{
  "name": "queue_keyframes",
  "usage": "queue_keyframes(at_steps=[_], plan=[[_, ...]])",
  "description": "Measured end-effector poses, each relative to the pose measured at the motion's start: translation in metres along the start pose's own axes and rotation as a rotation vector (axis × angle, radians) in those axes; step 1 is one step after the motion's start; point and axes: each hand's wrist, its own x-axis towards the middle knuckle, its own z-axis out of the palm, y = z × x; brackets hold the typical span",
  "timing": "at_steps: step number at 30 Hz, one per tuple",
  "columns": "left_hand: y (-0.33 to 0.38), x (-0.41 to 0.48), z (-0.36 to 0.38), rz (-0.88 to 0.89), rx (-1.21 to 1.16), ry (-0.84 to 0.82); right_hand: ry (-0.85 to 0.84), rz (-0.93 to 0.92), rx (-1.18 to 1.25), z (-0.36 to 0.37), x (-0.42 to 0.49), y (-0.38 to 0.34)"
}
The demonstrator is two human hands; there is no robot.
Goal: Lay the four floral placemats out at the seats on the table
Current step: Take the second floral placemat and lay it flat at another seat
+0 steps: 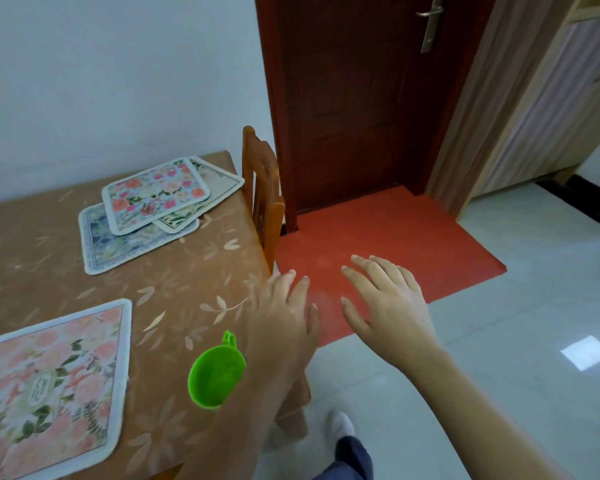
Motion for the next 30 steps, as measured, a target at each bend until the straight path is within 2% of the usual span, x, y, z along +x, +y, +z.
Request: queue_keyframes(at_steps=[5,11,19,22,30], plan=[[0.013,0.072,0.034,-0.032,-0.061,-0.028,-0.048,0.003,0.028,0.016,0.071,0.054],[0.009,0.154,0.057,-0.121,-0.040,0.028,-0.112,-0.076,0.104,0.046,0.150,0.088],[0.004,0.211,0.088,-0.262,0.034,0.069,-0.164,-0.193,0.213,0.086,0.230,0.116],[0.001,0.236,0.096,-0.349,0.072,0.140,-0.157,-0.280,0.250,0.101,0.262,0.129],[0.005,0.301,0.103,-0.604,0.158,0.206,-0.181,-0.598,0.366,0.123,0.350,0.141]])
